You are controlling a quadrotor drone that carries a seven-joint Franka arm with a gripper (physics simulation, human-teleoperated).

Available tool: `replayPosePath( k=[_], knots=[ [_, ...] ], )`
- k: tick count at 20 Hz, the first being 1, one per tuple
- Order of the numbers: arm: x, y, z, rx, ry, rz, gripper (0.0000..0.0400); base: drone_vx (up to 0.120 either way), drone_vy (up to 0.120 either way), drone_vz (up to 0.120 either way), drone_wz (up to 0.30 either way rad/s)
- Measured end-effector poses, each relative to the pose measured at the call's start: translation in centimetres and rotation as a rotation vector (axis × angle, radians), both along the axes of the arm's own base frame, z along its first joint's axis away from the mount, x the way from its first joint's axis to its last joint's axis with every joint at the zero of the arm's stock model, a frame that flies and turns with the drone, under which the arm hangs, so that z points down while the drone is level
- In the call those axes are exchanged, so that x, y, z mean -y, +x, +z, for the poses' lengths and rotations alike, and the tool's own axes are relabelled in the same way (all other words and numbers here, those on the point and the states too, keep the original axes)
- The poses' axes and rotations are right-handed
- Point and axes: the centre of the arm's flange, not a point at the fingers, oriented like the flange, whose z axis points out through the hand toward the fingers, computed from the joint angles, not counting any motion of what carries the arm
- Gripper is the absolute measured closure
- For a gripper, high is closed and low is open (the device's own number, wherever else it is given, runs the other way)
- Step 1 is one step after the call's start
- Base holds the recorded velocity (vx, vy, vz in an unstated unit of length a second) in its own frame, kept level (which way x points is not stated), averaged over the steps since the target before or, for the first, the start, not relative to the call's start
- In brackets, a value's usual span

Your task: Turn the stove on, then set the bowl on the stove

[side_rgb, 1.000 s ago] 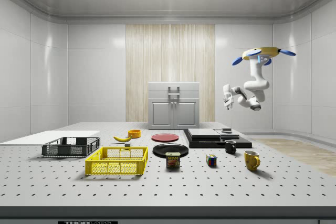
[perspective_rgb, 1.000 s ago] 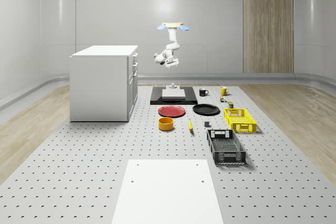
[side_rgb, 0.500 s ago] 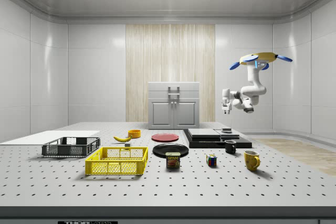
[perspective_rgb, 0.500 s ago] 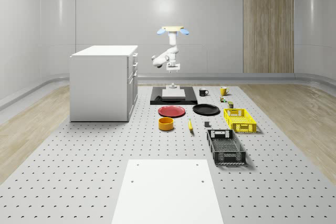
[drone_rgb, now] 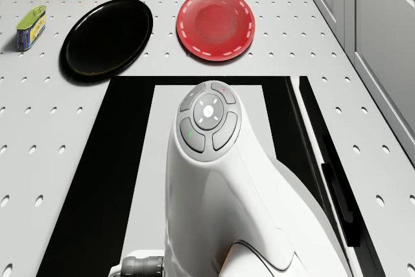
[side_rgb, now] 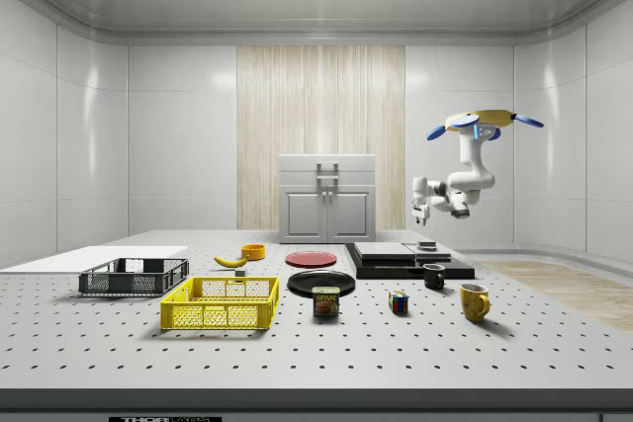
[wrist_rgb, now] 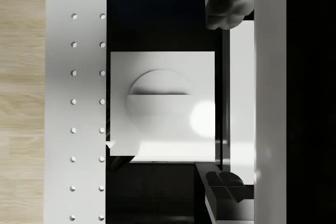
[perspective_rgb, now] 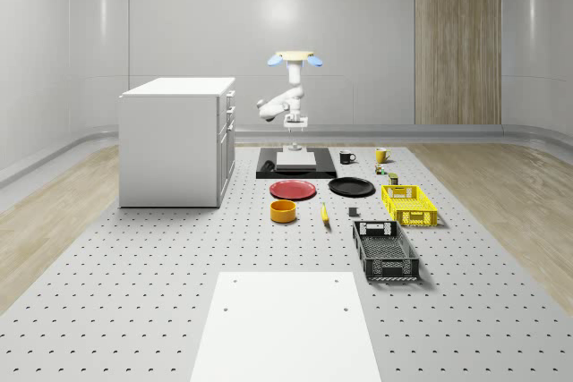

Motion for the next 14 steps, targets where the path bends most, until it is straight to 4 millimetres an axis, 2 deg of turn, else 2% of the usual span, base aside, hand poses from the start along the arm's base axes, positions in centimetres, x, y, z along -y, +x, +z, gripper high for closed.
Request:
replayPosePath(
  k=[14],
  knots=[
    [0.05, 0.0, -0.01, 0.0, -0.006, 0.0, 0.0, 0.0, 0.0, -0.12, 0.0]
  ],
)
